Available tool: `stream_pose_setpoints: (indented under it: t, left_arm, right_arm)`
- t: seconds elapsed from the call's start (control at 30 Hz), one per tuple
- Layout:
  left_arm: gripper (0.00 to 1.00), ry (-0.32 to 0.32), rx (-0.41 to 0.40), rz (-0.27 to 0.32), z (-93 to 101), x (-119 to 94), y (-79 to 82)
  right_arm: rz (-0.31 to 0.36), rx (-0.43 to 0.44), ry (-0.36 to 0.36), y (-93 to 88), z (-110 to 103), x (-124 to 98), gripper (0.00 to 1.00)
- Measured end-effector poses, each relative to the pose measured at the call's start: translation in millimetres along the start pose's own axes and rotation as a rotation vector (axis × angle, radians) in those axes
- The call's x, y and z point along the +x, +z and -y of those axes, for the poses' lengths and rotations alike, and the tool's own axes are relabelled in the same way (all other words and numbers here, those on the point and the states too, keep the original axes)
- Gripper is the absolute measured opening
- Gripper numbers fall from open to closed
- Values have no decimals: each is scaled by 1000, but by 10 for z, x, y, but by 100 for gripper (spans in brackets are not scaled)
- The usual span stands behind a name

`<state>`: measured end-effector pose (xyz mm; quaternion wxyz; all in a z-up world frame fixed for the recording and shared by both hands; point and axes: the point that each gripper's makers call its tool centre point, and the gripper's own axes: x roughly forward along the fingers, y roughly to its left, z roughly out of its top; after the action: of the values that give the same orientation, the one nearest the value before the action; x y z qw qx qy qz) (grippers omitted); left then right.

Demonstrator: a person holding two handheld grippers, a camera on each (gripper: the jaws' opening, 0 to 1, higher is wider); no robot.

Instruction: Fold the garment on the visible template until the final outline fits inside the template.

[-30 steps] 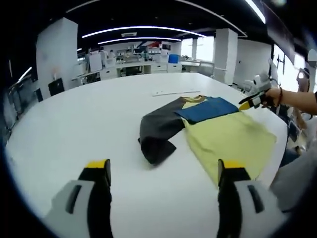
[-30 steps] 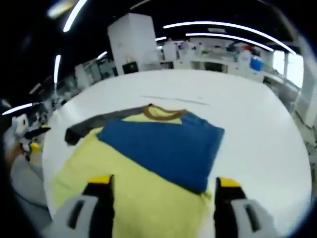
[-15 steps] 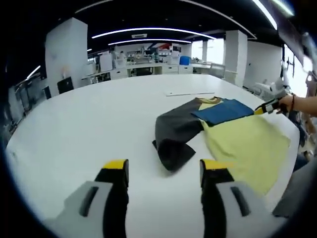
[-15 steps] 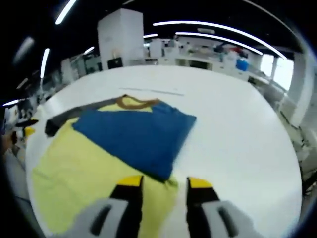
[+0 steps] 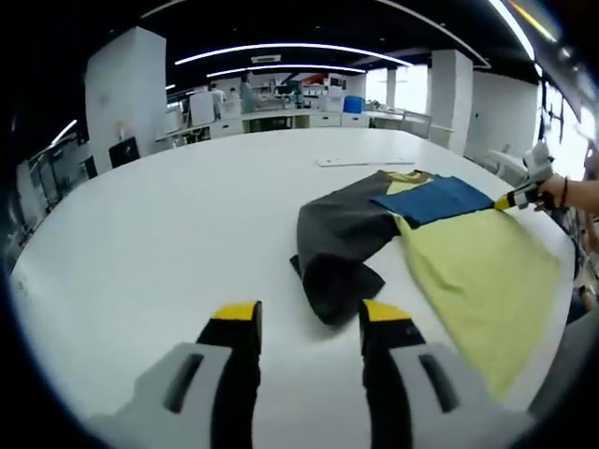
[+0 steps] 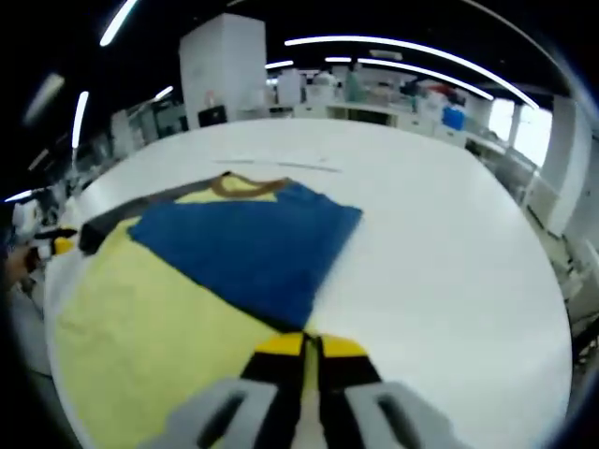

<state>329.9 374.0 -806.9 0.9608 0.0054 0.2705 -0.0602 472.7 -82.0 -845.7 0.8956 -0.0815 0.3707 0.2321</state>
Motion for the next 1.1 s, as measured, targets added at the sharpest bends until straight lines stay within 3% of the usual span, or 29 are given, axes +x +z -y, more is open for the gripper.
stream_pose_setpoints:
  t: [0.53, 0.63, 0.77, 0.9, 0.97, 1.1]
  left_arm:
    - [29, -20, -31, -27, 86, 164, -42]
    - [26, -15, -43, -38, 69, 210, -72]
    - [19, 2, -62, -46, 48, 226, -81]
    - [6, -15, -111, -8, 98, 236, -22]
    - [1, -6, -106, -17, 88, 230, -36]
    - [0, 5, -96, -11, 60, 200, -16]
  right_arm:
    - [4, 30, 7, 0, 14, -53, 1]
    - [54, 92, 15, 82, 13, -93, 14]
    - [67, 87, 25, 120, -59, -179, 39]
    - [82, 86, 46, 149, -127, -276, 49]
    - [87, 91, 59, 170, -136, -300, 56]
    - [105, 92, 88, 214, -197, -394, 67]
